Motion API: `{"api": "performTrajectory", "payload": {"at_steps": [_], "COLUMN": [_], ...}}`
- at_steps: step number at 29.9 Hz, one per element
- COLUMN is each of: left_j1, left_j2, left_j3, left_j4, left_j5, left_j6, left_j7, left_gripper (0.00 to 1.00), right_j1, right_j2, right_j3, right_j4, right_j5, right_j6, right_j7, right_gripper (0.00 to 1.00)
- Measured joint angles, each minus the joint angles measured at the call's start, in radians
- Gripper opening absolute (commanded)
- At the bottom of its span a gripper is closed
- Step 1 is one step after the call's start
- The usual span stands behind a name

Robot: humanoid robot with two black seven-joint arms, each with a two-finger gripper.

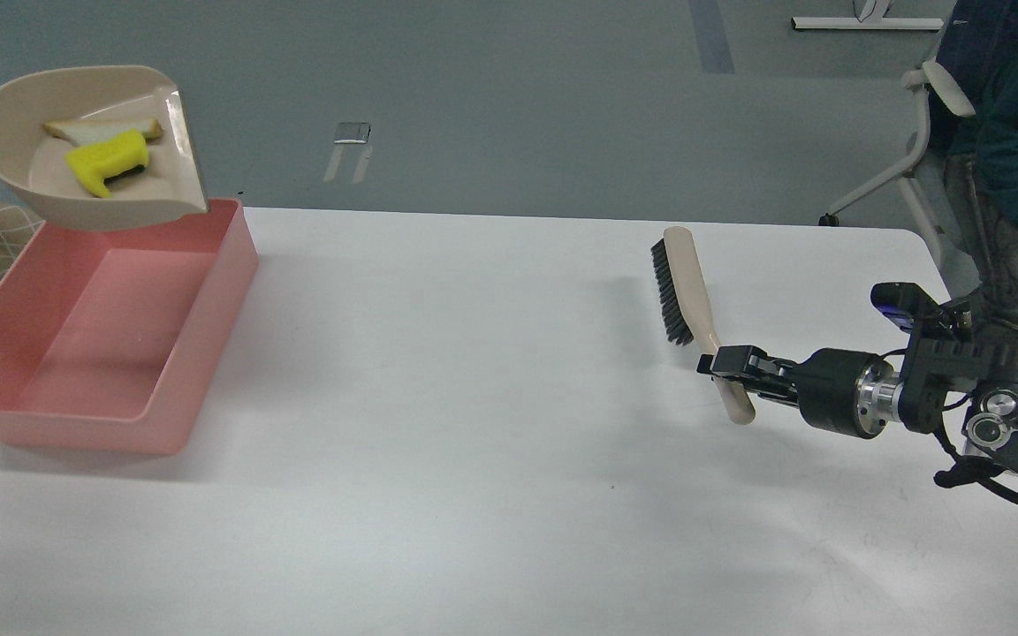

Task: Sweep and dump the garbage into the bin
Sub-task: 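Lift the dustpan over the pink bin and tip it with left gripper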

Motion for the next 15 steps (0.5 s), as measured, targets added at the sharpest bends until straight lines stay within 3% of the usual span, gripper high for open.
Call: {"api": "performTrajectory", "payload": {"at_steps": [5, 9, 15], "left_j1": [0.062, 0.087, 0.092], "left_j2": [0.028, 0.028, 0.044], "left_j3": [0.029, 0.037, 0.048], "left_j4": [0.036, 0.073, 0.094], "left_j5": [0.140, 0.272, 0.420], "left_j6": [-0.007, 0.050, 0.125], "left_j7": [-0.074, -0.132, -0.156], "left_gripper": [0.00, 0.00, 0.00], "right_j1": [-0.011, -0.019, -0.023], "right_j2": [0.005, 0.010, 0.018], "right_j3": [0.001, 0.001, 0.001], "right_j4": [0.000, 0.001, 0.001], "right_j5": [0.000, -0.001, -0.001], "right_j6": [0.000, 0.000, 0.000], "right_j7": [0.000, 0.000, 0.000], "right_gripper": [0.08, 0.08, 0.08]}}
